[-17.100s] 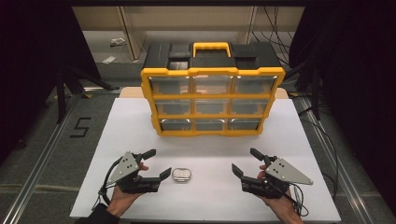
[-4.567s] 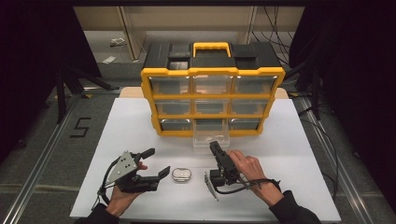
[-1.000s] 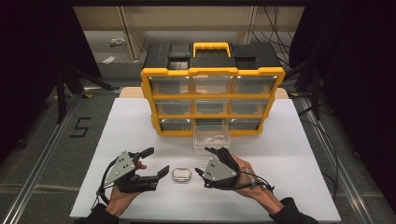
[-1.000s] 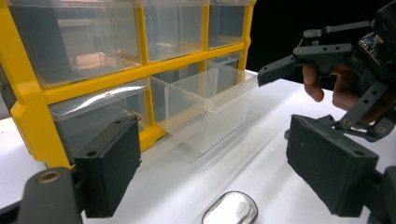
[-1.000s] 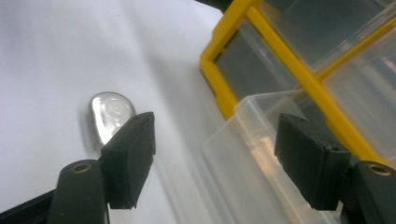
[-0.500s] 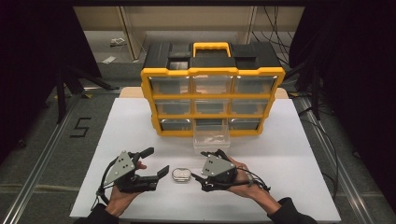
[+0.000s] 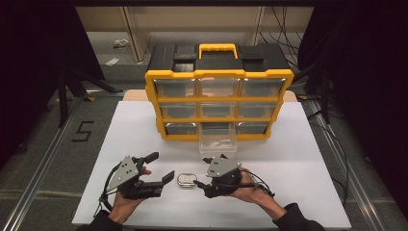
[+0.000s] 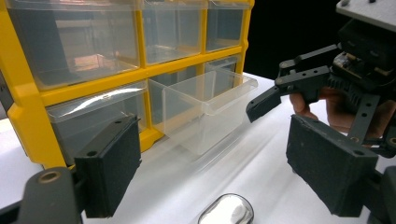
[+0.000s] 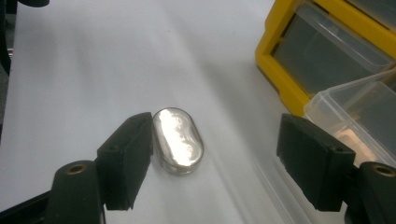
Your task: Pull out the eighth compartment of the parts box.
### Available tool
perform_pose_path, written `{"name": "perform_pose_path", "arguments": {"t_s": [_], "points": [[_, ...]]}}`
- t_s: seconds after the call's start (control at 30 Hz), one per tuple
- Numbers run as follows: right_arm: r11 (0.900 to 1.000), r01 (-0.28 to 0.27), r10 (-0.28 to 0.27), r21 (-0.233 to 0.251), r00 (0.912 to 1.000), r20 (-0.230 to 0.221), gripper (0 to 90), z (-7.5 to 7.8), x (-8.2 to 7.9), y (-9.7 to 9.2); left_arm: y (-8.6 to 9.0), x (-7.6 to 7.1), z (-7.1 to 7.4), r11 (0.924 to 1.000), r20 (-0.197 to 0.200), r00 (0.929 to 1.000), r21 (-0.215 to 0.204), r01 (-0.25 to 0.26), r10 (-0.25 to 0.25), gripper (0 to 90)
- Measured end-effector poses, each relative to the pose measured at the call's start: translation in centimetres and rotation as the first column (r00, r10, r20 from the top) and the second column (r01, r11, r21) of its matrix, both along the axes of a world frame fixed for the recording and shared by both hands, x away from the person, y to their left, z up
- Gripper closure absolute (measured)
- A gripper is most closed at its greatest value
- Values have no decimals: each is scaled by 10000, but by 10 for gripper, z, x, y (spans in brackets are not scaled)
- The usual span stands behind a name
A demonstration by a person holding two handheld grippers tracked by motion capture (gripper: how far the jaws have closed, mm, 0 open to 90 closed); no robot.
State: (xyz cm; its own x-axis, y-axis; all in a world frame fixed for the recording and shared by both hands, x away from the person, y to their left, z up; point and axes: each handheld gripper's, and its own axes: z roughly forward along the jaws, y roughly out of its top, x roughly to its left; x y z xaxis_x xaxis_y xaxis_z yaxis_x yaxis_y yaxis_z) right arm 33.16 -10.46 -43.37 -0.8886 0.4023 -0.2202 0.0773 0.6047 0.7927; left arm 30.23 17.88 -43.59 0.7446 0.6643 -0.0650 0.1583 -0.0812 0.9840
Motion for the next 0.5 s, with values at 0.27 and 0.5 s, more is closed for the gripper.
{"name": "perform_pose_path", "arguments": {"t_s": [0.27, 0.5], "points": [[9998, -156, 159, 77, 9991, -388, 280, -3, 3, 5, 0, 0, 0, 10000, -5, 10000, 30, -39, 39, 176], [9995, -285, 291, 103, 9978, -597, 280, -7, 7, 9, -1, 1, 0, 10000, -34, 10000, 18, -56, 56, 176]]}}
